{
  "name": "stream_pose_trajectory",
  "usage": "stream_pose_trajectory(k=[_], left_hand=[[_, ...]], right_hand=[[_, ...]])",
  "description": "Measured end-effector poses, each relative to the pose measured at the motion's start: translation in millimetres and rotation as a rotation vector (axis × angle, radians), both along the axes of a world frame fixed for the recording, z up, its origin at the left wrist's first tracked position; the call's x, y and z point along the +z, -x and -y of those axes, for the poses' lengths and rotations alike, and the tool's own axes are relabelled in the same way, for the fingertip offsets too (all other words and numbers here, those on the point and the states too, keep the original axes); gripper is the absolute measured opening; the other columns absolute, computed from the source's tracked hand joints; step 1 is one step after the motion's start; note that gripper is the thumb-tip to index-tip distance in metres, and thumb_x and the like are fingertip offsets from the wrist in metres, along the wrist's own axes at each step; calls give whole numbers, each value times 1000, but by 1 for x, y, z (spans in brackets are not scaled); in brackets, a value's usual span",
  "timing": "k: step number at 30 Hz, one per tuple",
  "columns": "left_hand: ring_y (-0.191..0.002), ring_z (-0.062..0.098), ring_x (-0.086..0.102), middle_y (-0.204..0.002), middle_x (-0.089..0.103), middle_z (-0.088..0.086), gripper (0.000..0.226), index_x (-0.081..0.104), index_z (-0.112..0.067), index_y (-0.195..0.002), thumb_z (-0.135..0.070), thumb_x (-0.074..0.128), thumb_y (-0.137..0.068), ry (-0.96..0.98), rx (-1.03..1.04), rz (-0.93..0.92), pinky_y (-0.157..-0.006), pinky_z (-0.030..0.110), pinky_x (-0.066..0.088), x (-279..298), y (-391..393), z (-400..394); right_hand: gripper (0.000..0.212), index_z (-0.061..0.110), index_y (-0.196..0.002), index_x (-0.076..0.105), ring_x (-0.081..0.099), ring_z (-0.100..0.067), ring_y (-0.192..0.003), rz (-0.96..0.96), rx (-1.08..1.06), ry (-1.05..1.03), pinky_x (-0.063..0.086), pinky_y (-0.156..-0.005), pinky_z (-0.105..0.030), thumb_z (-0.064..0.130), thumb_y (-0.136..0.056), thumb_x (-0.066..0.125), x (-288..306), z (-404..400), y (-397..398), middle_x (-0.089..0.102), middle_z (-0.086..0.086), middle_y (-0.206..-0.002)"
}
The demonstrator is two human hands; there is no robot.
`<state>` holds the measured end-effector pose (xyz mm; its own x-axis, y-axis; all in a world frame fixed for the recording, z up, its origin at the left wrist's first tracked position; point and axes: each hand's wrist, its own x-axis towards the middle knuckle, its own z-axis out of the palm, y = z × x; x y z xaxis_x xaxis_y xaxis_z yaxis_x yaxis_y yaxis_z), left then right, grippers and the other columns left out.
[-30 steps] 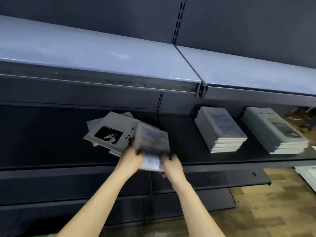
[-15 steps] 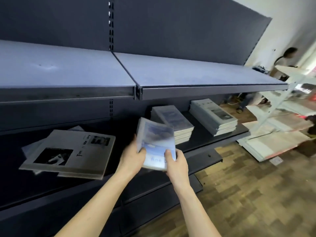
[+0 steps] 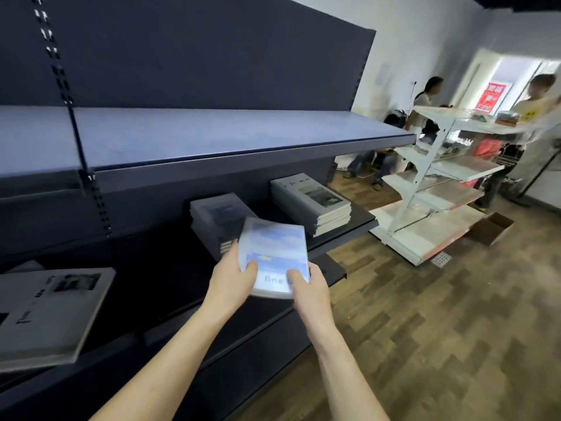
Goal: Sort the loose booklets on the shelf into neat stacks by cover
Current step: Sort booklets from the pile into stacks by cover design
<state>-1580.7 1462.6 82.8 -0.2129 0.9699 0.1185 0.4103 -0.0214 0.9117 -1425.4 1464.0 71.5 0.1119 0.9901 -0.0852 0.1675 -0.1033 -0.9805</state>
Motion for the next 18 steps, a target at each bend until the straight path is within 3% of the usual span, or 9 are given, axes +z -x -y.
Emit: stream_pose_trajectory(k=[6,10,12,15,18], left_hand=[[-114,13,54,-124,59,-6,40,49,-22,-129,-13,47,-90,-34,28,-21,-93,29,42,-2,-60,-22],[-117,12,53,-124,58,-7,44,49,-22,-129,-10,46,-87,-43,87,-17,-92,26,40,-8,-85,-33],[-126,14,49,-133,55,-4,48,46,-20,-135,-11,46,-88,-28,144,-20,-101,30,40,-13,-93,-34],[-145,11,27,-158,31,-4,62,27,-17,-154,-14,46,-95,9,230,-15,-119,32,23,-14,-98,-28],[-148,8,15,-162,17,-5,66,16,-14,-157,-15,47,-99,19,308,-17,-116,22,14,-15,-96,-25]], right_hand=[[23,31,-114,61,64,-6,-97,49,95,-41,47,-74,-22,29,-94,50,-4,-31,-59,68,13,-105],[25,30,-118,60,62,-3,-99,105,198,-61,47,-75,-21,32,-97,49,-9,-57,-84,66,14,-109],[25,30,-119,59,63,-3,-100,110,247,-74,48,-76,-21,34,-96,49,-12,-67,-90,66,15,-110],[27,29,-121,59,62,-2,-99,105,308,-105,46,-73,-18,31,-96,50,-13,-78,-87,65,16,-110],[29,27,-125,57,59,0,-97,110,359,-110,44,-70,-15,28,-97,51,-11,-87,-77,62,19,-108]])
